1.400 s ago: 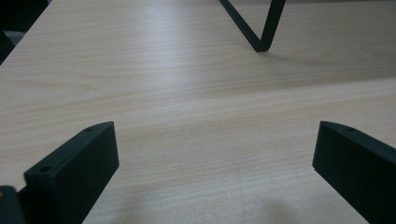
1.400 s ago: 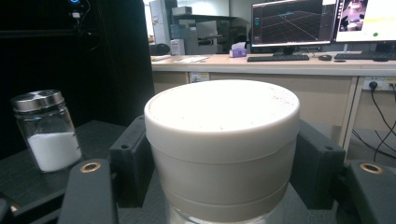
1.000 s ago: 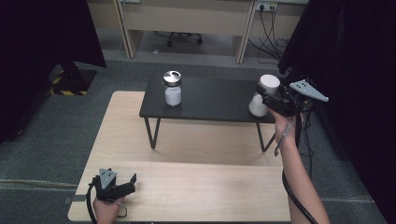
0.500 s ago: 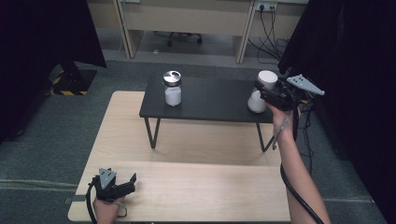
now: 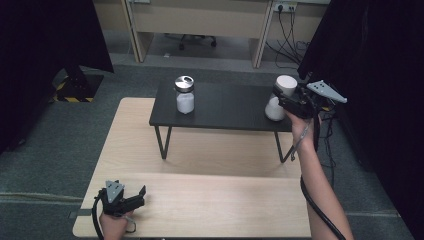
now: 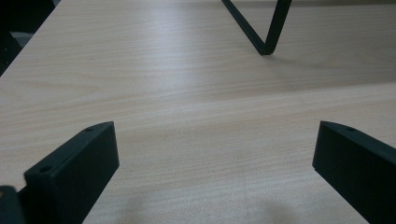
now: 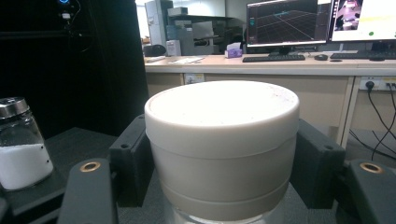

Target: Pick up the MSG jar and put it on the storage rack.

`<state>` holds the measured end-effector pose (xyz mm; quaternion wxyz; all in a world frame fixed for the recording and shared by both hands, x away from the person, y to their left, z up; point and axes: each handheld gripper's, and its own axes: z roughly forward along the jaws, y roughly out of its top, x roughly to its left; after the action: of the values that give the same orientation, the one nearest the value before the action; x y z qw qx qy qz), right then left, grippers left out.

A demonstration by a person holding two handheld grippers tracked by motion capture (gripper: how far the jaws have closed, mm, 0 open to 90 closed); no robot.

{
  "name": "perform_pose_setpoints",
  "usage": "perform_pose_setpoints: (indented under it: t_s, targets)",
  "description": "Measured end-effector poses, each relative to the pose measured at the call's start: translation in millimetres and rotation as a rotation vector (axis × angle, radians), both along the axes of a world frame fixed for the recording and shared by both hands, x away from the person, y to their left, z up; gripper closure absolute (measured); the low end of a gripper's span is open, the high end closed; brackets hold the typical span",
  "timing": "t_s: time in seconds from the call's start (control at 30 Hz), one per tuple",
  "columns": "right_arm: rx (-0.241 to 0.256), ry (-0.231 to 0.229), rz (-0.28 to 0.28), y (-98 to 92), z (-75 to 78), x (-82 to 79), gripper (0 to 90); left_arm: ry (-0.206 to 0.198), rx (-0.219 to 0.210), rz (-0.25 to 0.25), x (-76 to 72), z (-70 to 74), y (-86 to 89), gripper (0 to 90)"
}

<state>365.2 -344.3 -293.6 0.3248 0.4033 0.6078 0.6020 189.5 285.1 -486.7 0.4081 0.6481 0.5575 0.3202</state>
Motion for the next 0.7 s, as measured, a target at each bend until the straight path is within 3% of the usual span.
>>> perform_pose_setpoints:
  t_s: [0.2,0.33,0.5,0.7]
  targets:
    - [0.005,0.003,0.006,-1.6,-0.1,-1.9,31.9,0.001,0.002,-0.004,0.1,0.1,0.1,0.0]
    - [0.032,-0.009,-0.021,0.9,-3.1,-6.0,17.0,-0.001,0.000,-0.001,-0.5,-0.2,0.1,0.0]
    - [0.009,-0.016,-0.058,5.5,-6.4,-11.0,2.4,-0.001,0.000,-0.003,-0.5,-0.3,0.1,0.0]
    - [0.011,-0.040,-0.089,7.8,-16.2,-20.6,0.3,-0.002,-0.002,-0.004,-1.0,-0.4,0.5,0.0]
